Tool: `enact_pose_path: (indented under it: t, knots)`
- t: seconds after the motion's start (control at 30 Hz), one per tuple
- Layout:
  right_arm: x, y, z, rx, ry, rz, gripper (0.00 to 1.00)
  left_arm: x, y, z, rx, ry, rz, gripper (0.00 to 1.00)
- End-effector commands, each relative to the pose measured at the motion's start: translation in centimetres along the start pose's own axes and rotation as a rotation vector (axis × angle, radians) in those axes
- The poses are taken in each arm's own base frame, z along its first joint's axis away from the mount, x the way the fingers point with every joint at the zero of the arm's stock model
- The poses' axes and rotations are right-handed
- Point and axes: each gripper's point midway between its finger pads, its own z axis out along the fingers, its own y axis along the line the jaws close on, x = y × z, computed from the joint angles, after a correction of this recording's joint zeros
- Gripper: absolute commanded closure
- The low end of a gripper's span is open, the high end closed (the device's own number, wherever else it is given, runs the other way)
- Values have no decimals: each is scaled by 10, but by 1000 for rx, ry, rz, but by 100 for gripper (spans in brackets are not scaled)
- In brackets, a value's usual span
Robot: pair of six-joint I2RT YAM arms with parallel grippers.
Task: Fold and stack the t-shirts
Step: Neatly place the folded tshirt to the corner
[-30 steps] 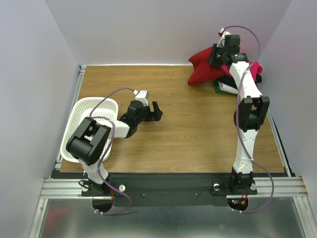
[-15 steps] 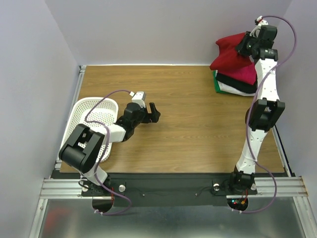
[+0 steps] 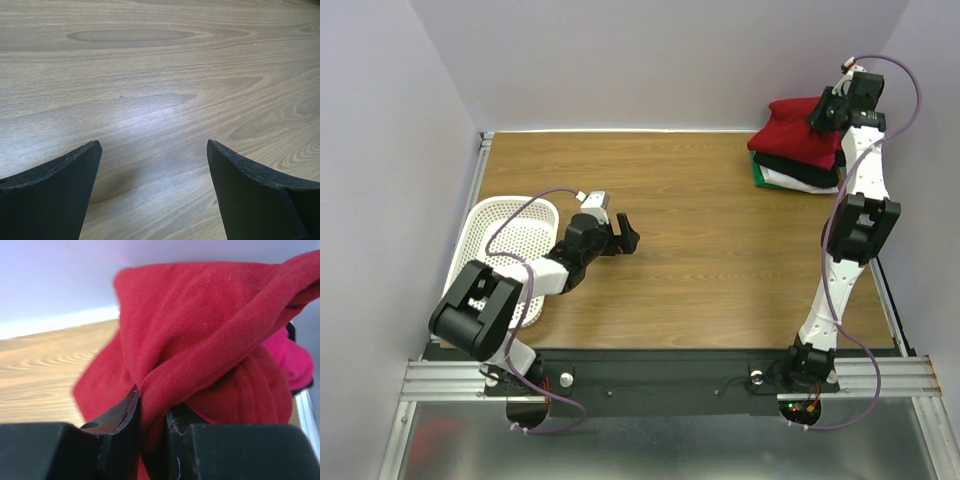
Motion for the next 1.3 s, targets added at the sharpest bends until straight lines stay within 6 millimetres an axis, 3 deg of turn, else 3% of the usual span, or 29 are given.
enact_pose_path:
  t: [0.0,0.17,0.23,0.33,0.43,0.5,0.63,0.67,0.8,0.83,0.9,0.93,1.13,1.27]
  knots:
    - [0,-23,4,87,-23,-68,99,-24,-9,-13,19,-79,-5,2]
    - [29,-67,16,275,40,-119,99,-26,-7,-20,11,-90,1,2]
    - [42,-72,22,281,73,-141,95,-22,-6,-22,9,-82,1,2]
    - [55,-84,28,324,102,-148,75,-24,-7,-25,11,-90,-2,2]
    - [60,-84,31,314,111,-145,42,-26,-6,-30,6,-97,-1,2]
    - [53,-82,27,315,95,-139,33,-29,-6,-33,1,-107,0,2]
    - [26,-74,10,316,41,-143,3,-32,-6,-39,-2,-122,2,2]
    - [20,-73,5,322,28,-143,0,-34,-7,-41,1,-129,4,2]
    - [-4,-65,-23,343,-25,-142,0,-35,-8,-46,9,-137,4,1]
    - [-17,-61,-38,351,-54,-144,0,-36,-9,-47,14,-140,4,1]
    - [-17,-62,-49,375,-53,-141,0,-38,-11,-52,24,-150,5,1]
    - [-31,-57,-66,381,-85,-145,0,-40,-12,-54,25,-155,6,1]
    - [-38,-48,-114,420,-124,-122,0,-49,-14,-71,30,-192,10,1]
    - [-30,-14,-139,288,-148,-14,0,-57,-19,-81,47,-228,14,1]
